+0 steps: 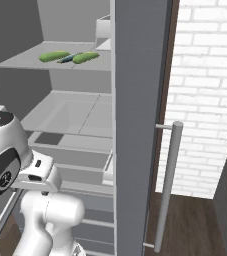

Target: Place one corn and one fish in each tupperware on the nearby counter, to pack two identical lunches.

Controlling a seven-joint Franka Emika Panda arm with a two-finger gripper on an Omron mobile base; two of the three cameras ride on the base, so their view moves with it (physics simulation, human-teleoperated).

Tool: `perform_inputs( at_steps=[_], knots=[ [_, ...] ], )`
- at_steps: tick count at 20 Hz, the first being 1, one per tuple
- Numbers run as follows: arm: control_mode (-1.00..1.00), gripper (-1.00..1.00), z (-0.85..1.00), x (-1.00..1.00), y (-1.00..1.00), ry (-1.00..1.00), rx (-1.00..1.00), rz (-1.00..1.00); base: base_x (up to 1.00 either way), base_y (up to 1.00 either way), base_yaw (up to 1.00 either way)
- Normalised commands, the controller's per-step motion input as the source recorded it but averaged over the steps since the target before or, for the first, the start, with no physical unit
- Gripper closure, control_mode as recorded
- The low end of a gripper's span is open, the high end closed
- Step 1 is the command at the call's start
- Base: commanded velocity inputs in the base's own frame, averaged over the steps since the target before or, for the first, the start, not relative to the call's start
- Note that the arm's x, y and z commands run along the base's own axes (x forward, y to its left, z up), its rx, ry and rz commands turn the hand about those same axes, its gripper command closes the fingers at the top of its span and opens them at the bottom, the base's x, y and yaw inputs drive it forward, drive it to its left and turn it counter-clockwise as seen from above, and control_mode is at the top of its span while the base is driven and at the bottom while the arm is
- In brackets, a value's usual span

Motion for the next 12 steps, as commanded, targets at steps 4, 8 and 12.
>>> perform_inputs(
  at_steps=[4,8,12],
  knots=[
    [-1.0,-1.0,0.21,0.0,0.0,-0.21,-0.05,0.02,0.0,0.04,0.01],
    [-1.0,-1.0,0.68,0.0,0.0,-0.74,-0.15,0.16,0.0,0.0,0.0],
    [-1.0,-1.0,0.69,0.0,0.0,-0.72,-0.16,0.18,0.0,0.0,0.0]
  ],
)
